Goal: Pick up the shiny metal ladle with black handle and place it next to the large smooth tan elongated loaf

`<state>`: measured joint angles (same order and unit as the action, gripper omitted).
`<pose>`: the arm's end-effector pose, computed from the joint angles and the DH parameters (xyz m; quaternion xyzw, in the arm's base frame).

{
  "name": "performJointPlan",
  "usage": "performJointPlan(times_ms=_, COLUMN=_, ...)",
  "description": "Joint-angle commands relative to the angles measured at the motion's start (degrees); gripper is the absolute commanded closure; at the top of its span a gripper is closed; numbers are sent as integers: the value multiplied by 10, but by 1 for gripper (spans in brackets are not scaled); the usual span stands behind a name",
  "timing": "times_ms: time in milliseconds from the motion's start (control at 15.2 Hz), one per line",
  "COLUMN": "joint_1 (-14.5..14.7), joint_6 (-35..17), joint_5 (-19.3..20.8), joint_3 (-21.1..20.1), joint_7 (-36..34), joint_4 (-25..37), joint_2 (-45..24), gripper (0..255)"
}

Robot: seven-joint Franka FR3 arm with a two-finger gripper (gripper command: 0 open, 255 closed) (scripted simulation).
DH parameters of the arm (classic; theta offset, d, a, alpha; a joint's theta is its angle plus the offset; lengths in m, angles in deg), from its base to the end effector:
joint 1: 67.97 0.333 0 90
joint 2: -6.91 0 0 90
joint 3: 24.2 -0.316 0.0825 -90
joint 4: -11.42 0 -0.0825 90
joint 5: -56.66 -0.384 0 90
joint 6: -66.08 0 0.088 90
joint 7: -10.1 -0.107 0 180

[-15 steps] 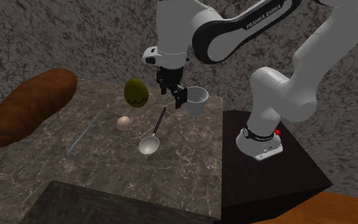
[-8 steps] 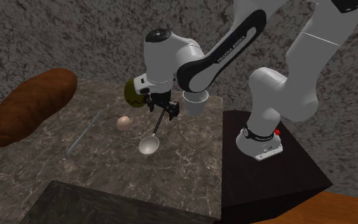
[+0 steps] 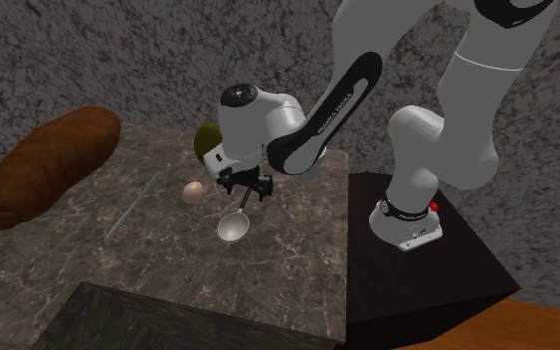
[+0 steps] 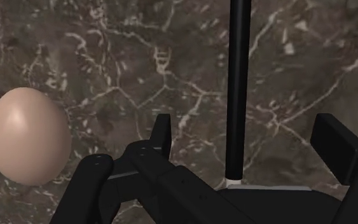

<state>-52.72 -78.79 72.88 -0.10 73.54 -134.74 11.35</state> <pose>0.4489 -0.0654 0.2989 0.8285 0.5553 -0.0195 0.0703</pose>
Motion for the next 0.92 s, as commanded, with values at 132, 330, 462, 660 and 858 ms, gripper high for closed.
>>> performJointPlan(times_ms=132, joint_1=-1, joint_6=-33, joint_5=-8, joint_3=4, joint_7=8, joint_4=-4, joint_2=-29, gripper=0)
performJointPlan(times_ms=330, joint_1=-1, joint_6=-33, joint_5=-8, joint_3=4, joint_7=8, joint_4=-4, joint_2=-29, gripper=0)
performJointPlan(times_ms=462, joint_1=-1, joint_6=-33, joint_5=-8, joint_3=4, joint_7=8, joint_4=-4, joint_2=-29, gripper=0)
performJointPlan(times_ms=660, joint_1=-1, joint_6=-33, joint_5=-8, joint_3=4, joint_7=8, joint_4=-4, joint_2=-29, gripper=0)
performJointPlan(times_ms=858, joint_1=-1, joint_6=-33, joint_5=-8, joint_3=4, joint_7=8, joint_4=-4, joint_2=-29, gripper=255)
